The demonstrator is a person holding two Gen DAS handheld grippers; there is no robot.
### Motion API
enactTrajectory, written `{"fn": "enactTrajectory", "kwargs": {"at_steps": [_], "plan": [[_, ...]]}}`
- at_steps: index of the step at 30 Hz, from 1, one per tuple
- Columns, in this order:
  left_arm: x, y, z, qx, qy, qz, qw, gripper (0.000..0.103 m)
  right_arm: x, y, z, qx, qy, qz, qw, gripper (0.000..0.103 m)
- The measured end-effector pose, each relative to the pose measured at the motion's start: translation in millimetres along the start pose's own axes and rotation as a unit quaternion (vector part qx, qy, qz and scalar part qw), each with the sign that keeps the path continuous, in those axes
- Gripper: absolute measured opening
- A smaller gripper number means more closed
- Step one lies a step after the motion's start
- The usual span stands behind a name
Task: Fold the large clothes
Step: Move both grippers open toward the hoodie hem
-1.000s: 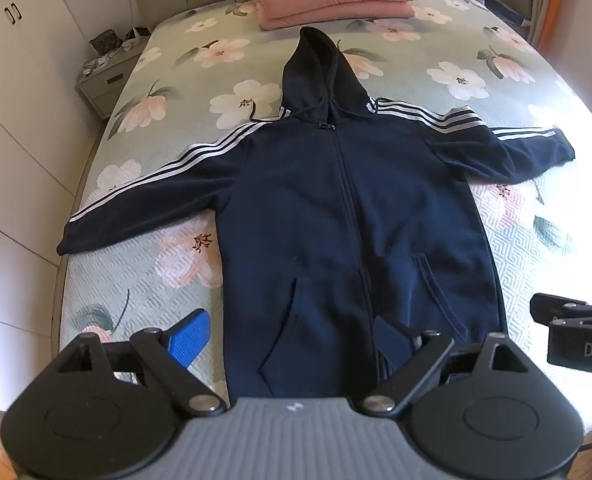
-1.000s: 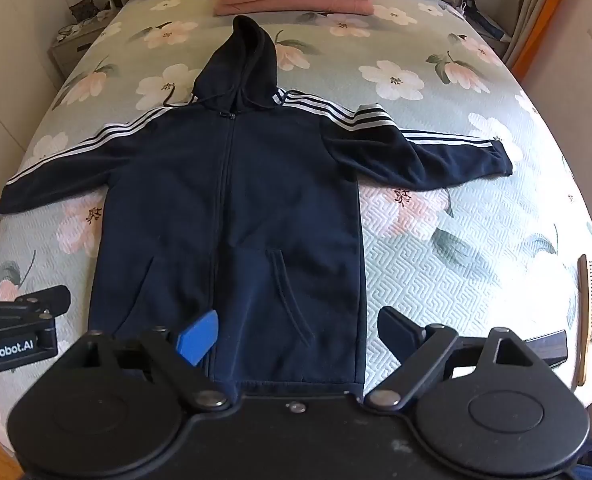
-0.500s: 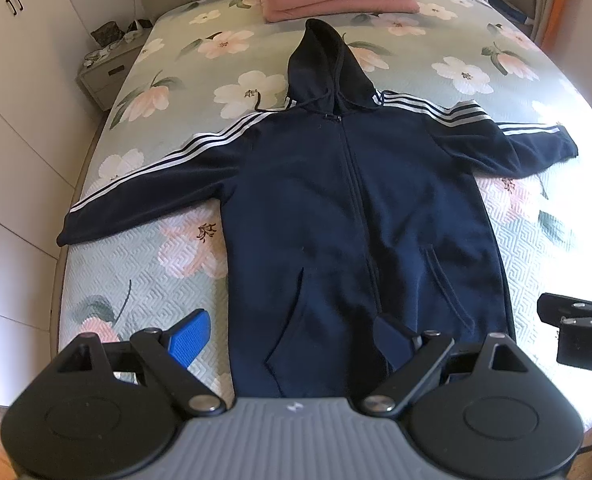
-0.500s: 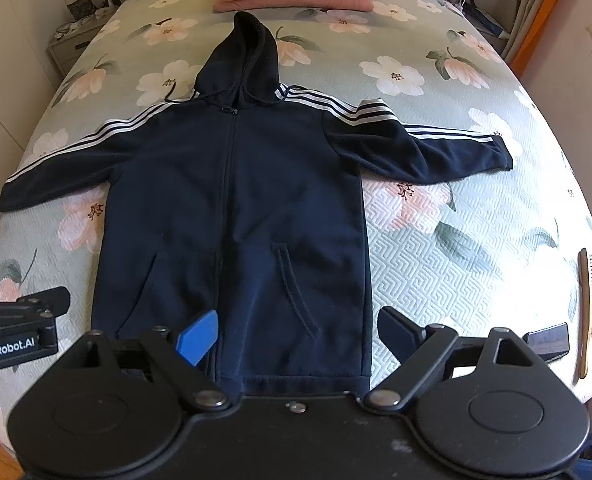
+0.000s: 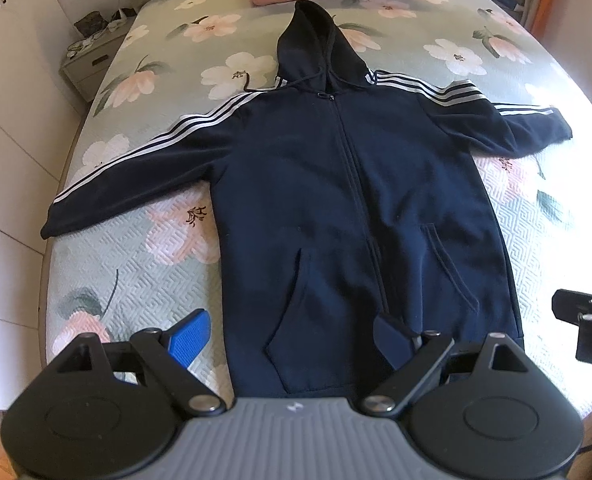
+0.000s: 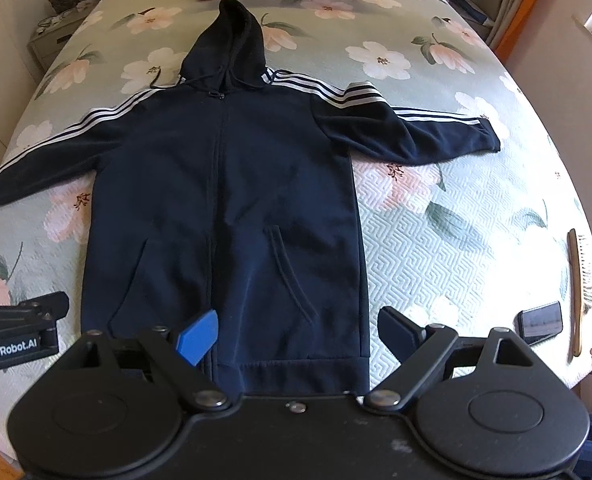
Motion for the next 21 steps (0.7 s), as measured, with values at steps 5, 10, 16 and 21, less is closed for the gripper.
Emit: {"fn": "enactTrajectory", "kwargs": {"at_steps": [5,10,16,21], "plan": [[-5,-2,-4,-0.011,0.011,-0.019,0.9997,0.09,-3,-2,1,-0.001,-0.004,-0.007,1.0,0.103],[-2,-4,-9,-0.022,0.007,-0.015,0.9996,0.09,0,-2,-2,-0.004,-0.004,-0.004,1.0,0.103],[16,1,-17,-0.029,0.001,-0.007,0.9995,0.09,17,8,-18,-0.007,-0.001,-0.006,1.0,0.103],[41,22,-26,-0.009,0.015,0.005,0.9998,0.09,40,27,-35,0.009,0.003,0.011,1.0,0.103]]}}
Point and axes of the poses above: each gripper's, at about its wrist camera, not at the fingertips, and z roughly against the way its jaws point, x to its right, y to its top, the point moved 7 cm from there along -z, roughly the way its jaws point, and after that the axes turned 14 degrees about y, right-handed, at the moved point
